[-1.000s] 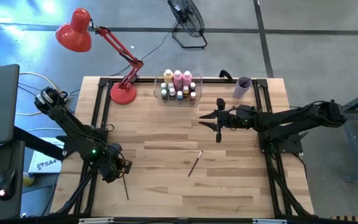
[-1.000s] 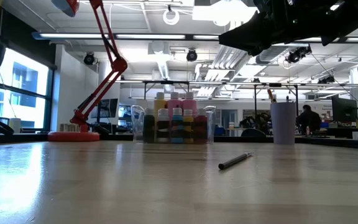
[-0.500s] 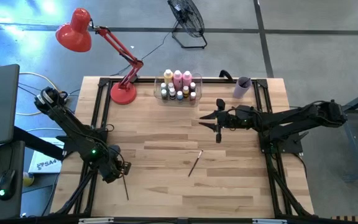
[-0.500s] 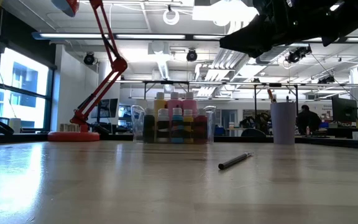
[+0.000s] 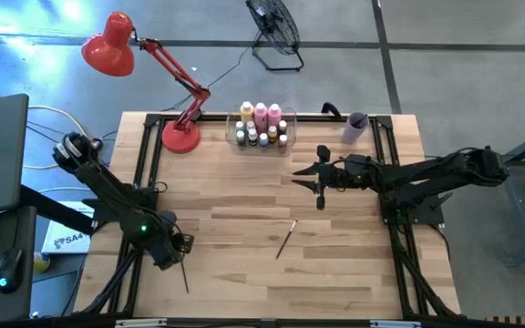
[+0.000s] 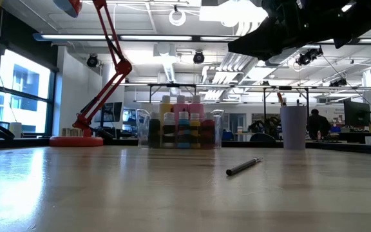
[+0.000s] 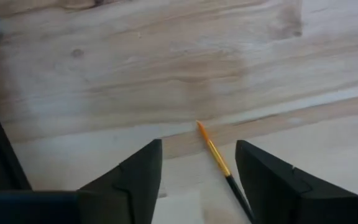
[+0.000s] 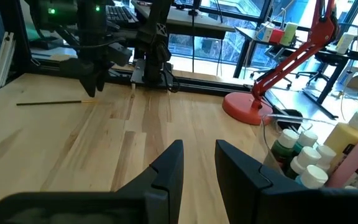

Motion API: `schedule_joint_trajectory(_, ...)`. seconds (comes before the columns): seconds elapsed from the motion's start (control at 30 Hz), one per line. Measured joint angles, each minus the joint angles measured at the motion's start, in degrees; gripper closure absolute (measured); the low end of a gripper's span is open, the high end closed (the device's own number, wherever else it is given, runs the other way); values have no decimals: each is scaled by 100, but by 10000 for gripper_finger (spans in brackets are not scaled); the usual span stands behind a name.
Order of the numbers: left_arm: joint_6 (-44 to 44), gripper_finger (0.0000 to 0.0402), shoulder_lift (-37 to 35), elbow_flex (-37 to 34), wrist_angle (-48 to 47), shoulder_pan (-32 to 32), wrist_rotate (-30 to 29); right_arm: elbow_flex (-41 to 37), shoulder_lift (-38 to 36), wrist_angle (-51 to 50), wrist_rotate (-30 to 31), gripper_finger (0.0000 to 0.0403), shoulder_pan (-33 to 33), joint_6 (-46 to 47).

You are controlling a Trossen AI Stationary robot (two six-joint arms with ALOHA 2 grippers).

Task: Pick & Place Paint Supplies
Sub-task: Put the black paint brush into the violet cup

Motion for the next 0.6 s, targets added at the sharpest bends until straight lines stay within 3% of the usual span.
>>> schedule_joint_trajectory(0.6, -406, 194, 935, 24, 303, -2, -182, 0, 0, 2, 1, 319, -1, -7)
